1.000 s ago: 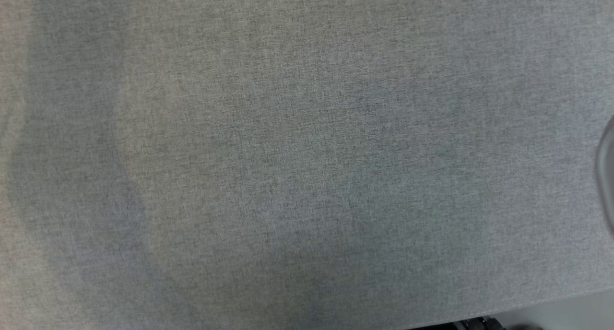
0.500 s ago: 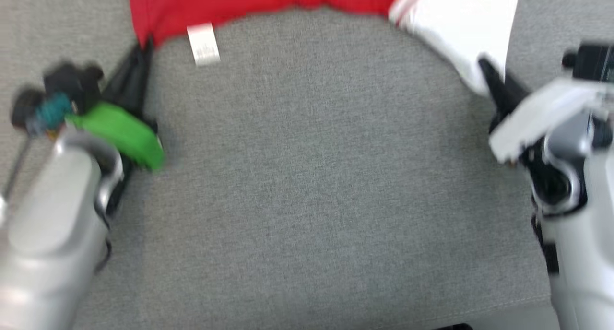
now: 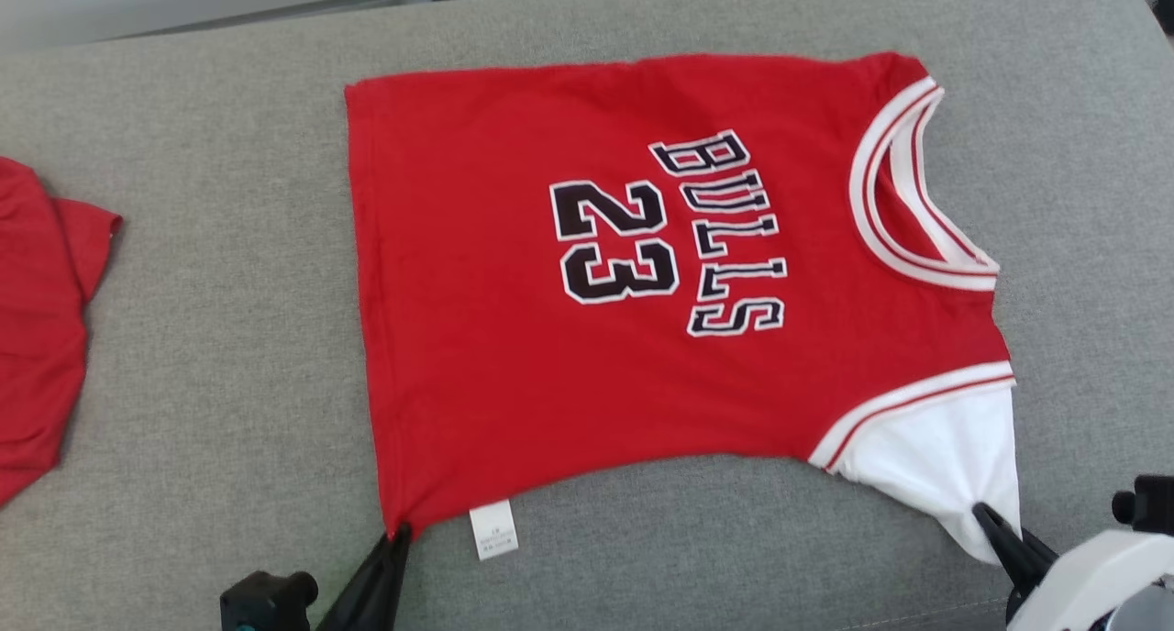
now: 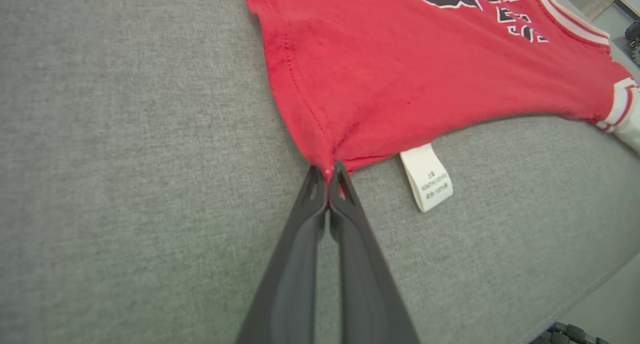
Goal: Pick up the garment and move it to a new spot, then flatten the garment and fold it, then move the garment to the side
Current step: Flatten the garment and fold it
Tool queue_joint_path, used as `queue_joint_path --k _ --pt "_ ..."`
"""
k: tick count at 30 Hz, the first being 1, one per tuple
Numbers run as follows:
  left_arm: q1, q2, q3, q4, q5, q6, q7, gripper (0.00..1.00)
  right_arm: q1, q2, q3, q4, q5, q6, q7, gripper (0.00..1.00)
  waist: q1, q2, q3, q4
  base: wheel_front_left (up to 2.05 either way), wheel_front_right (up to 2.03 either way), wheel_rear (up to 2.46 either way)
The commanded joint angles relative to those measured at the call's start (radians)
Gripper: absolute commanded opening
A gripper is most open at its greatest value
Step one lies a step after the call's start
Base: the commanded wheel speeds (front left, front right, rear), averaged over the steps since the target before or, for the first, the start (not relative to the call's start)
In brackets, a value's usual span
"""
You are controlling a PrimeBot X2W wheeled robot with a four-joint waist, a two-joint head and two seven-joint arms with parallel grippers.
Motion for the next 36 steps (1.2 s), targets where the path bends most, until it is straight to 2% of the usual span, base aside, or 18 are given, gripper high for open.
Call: queue_joint_path --k 1,6,11,17,25,31,32,33,34,35,36 --pt "0.043 0.006 0.002 -0.032 -0.021 0.018 0.008 0.00 0.034 0.000 -0.014 -0.002 0.009 0.000 -0.001 0.00 0.0001 0.0000 -0.046 0.021 0.00 0.00 0.00" --pt "0.166 0.010 -0.010 -0.158 -0.075 0.059 0.039 0.00 0.136 0.017 -0.062 0.016 0.033 0.000 -0.012 0.00 0.0001 0.0000 -0.045 0.039 0.00 0.00 0.00" --pt "0.188 0.041 -0.012 -0.249 -0.095 0.063 0.086 0.00 0.103 0.006 -0.071 0.010 0.040 0.000 -0.004 0.00 0.0001 0.0000 -0.037 0.038 0.00 0.00 0.00" --pt "0.072 0.069 0.026 -0.334 -0.170 0.019 0.190 0.00 -0.042 -0.044 -0.051 -0.032 0.012 0.000 0.085 0.00 0.0001 0.0000 0.001 0.037 0.00 0.00 0.00" --pt "-0.090 0.130 0.046 -0.334 -0.179 0.017 0.343 0.00 -0.221 -0.093 -0.055 -0.119 -0.011 0.000 0.270 0.00 0.0001 0.0000 0.063 0.053 0.00 0.00 0.00" --pt "-0.192 0.102 0.041 -0.282 -0.187 0.000 0.384 0.00 -0.316 -0.110 -0.069 -0.147 -0.077 0.000 0.375 0.00 0.0001 0.0000 0.092 0.071 0.00 0.00 0.00" --pt "-0.205 0.092 0.043 -0.265 -0.184 0.005 0.382 0.00 -0.329 -0.107 -0.074 -0.146 -0.091 0.000 0.378 0.26 0.0001 0.0000 0.094 0.074 0.00 0.00 0.00" --pt "-0.221 0.077 0.042 -0.244 -0.185 0.011 0.382 0.07 -0.347 -0.105 -0.082 -0.147 -0.111 0.000 0.375 0.74 0.0001 0.0000 0.096 0.077 0.00 0.00 0.00" --pt "-0.235 0.073 0.037 -0.232 -0.174 0.010 0.383 0.27 -0.360 -0.098 -0.091 -0.144 -0.125 0.000 0.370 1.00 0.0001 0.0000 0.098 0.078 0.00 0.00 0.00" --pt "-0.250 0.060 0.035 -0.217 -0.172 0.008 0.378 0.40 -0.377 -0.086 -0.102 -0.139 -0.140 0.000 0.365 1.00 0.0001 0.0000 0.101 0.078 0.00 0.00 0.00" --pt "-0.257 0.048 0.036 -0.205 -0.176 0.014 0.374 0.63 -0.388 -0.080 -0.107 -0.139 -0.148 0.000 0.360 1.00 0.0001 0.0000 0.102 0.078 0.00 0.00 0.00"
